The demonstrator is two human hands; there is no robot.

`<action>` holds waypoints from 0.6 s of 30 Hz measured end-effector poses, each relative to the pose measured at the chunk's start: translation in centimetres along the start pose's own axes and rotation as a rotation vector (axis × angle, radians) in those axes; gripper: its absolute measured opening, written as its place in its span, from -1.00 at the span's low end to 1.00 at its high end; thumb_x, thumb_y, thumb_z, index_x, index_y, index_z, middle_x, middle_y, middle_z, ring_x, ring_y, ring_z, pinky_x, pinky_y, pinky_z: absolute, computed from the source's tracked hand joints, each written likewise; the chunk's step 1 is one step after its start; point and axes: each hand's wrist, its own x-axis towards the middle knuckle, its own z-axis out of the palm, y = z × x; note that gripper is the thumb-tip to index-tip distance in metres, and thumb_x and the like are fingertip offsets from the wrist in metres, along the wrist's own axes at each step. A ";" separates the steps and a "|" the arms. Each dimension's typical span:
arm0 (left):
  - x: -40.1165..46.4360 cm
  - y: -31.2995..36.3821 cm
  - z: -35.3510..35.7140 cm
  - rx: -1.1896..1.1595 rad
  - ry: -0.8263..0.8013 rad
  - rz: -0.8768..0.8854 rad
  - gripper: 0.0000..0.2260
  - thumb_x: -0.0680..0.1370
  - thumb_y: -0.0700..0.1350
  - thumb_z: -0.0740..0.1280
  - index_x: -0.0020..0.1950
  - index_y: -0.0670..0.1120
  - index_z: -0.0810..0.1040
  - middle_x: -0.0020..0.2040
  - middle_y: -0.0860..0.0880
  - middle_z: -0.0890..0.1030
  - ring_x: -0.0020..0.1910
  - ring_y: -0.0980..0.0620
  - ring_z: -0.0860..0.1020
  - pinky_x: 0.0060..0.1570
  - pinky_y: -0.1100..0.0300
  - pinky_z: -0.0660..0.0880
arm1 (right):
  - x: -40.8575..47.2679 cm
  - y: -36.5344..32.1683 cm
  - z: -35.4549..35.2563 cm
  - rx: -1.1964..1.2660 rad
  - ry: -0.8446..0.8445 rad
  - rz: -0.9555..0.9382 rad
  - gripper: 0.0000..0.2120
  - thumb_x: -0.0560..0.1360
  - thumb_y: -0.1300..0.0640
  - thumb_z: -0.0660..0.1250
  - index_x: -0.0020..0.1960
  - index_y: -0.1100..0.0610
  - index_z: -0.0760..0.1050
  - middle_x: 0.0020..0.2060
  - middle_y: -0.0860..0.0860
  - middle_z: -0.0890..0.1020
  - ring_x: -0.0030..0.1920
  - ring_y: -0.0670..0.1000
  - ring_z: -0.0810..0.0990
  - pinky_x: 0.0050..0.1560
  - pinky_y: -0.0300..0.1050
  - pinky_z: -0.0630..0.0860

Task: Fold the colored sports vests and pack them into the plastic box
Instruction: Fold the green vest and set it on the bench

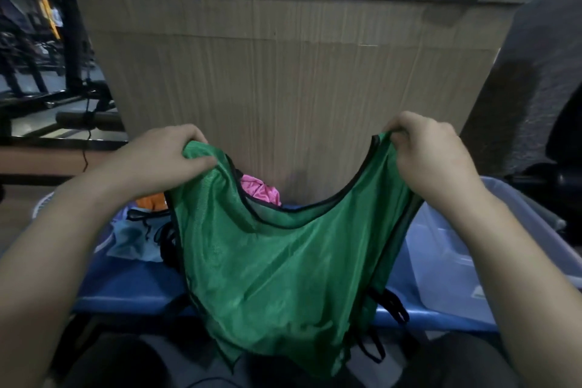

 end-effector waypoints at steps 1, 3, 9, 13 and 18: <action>-0.2 0.2 -0.2 0.000 -0.001 -0.001 -0.86 0.56 0.10 0.36 -0.02 0.06 0.53 -0.12 0.10 0.59 -0.26 0.13 0.52 -0.36 0.18 0.35 | -0.1 -0.1 -0.2 -0.006 -0.007 0.003 -0.82 0.58 0.18 0.18 0.05 0.03 0.53 -0.08 0.17 0.63 -0.05 0.30 0.57 -0.05 0.17 0.55; -0.5 0.3 -0.3 -0.014 0.057 -0.003 -0.85 0.55 0.11 0.38 -0.10 0.06 0.54 -0.17 0.09 0.59 -0.31 0.15 0.50 -0.40 0.20 0.34 | -0.4 -0.4 -0.5 -0.011 -0.029 0.017 -0.80 0.57 0.16 0.17 0.05 0.01 0.55 -0.08 0.16 0.63 -0.04 0.30 0.56 -0.03 0.16 0.55; -0.5 0.1 0.0 -0.088 0.187 0.034 -0.81 0.51 0.05 0.45 -0.22 0.04 0.52 -0.24 0.06 0.58 -0.28 0.08 0.53 -0.31 0.16 0.35 | -0.9 -1.2 -0.9 0.110 -0.097 0.035 -0.75 0.54 0.23 0.21 0.02 0.06 0.65 -0.17 0.12 0.66 -0.18 0.18 0.58 -0.21 -0.08 0.46; -0.7 0.8 -0.2 -0.151 0.085 0.047 -0.85 0.50 0.05 0.48 -0.18 0.05 0.56 -0.23 0.04 0.61 -0.27 0.09 0.53 -0.29 0.18 0.35 | -0.9 -1.3 -0.9 0.179 -0.142 0.063 -0.77 0.53 0.22 0.23 -0.04 0.06 0.66 -0.26 0.05 0.67 -0.25 0.02 0.61 -0.36 -0.21 0.43; -0.7 1.4 0.3 -0.414 -0.012 0.009 -0.87 0.55 -0.04 0.44 -0.10 -0.08 0.60 -0.42 0.08 0.56 -0.51 0.25 0.42 -0.36 0.20 0.30 | -0.6 -0.6 -0.5 0.343 -0.190 0.153 -0.79 0.50 0.22 0.29 -0.14 0.07 0.70 -0.31 -0.02 0.68 -0.22 0.01 0.65 -0.22 -0.07 0.57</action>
